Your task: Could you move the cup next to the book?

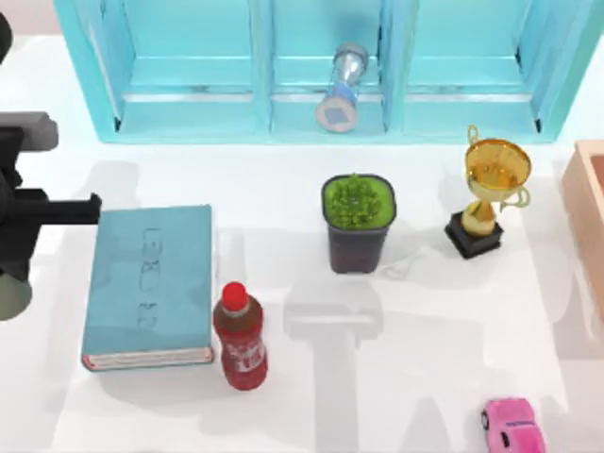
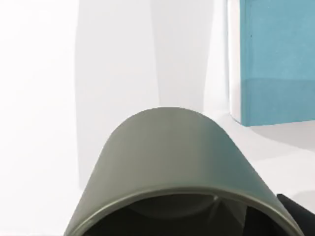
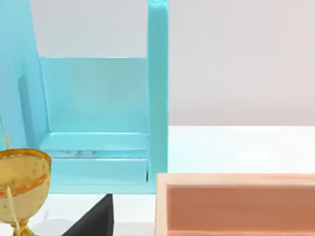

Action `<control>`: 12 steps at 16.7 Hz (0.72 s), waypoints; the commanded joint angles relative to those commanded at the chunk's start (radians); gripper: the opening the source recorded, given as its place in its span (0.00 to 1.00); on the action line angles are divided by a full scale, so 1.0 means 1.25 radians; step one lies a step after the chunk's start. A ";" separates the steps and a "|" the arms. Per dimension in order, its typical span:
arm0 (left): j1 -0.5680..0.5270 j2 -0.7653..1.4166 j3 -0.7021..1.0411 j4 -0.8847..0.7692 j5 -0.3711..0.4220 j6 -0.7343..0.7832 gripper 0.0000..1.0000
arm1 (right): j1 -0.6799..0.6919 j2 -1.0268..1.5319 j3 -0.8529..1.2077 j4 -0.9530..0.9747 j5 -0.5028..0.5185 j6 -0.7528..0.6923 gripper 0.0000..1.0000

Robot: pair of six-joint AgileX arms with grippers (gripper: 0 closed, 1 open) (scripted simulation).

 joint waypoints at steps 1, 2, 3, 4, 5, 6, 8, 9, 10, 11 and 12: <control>0.000 0.000 0.000 0.000 0.000 0.000 0.00 | 0.000 0.000 0.000 0.000 0.000 0.000 1.00; 0.004 0.004 0.002 -0.001 -0.001 0.002 0.00 | 0.000 0.000 0.000 0.000 0.000 0.000 1.00; 0.005 0.004 -0.001 0.002 -0.001 0.001 0.00 | 0.000 0.000 0.000 0.000 0.000 0.000 1.00; 0.006 0.005 -0.011 0.013 0.000 0.002 0.00 | 0.000 0.000 0.000 0.000 0.000 0.000 1.00; 0.008 0.007 -0.028 0.032 0.001 0.006 0.00 | 0.000 0.000 0.000 0.000 0.000 0.000 1.00; 0.008 0.011 -0.050 0.059 0.001 0.010 0.00 | 0.000 0.000 0.000 0.000 0.000 0.000 1.00; 0.014 0.021 -0.104 0.127 0.002 0.018 0.00 | 0.000 0.000 0.000 0.000 0.000 0.000 1.00; 0.018 0.026 -0.130 0.159 0.002 0.021 0.00 | 0.000 0.000 0.000 0.000 0.000 0.000 1.00; 0.021 0.030 -0.152 0.184 0.002 0.023 0.00 | 0.000 0.000 0.000 0.000 0.000 0.000 1.00; 0.024 0.033 -0.167 0.200 0.002 0.025 0.00 | 0.000 0.000 0.000 0.000 0.000 0.000 1.00; 0.025 0.034 -0.174 0.207 0.001 0.026 0.00 | 0.000 0.000 0.000 0.000 0.000 0.000 1.00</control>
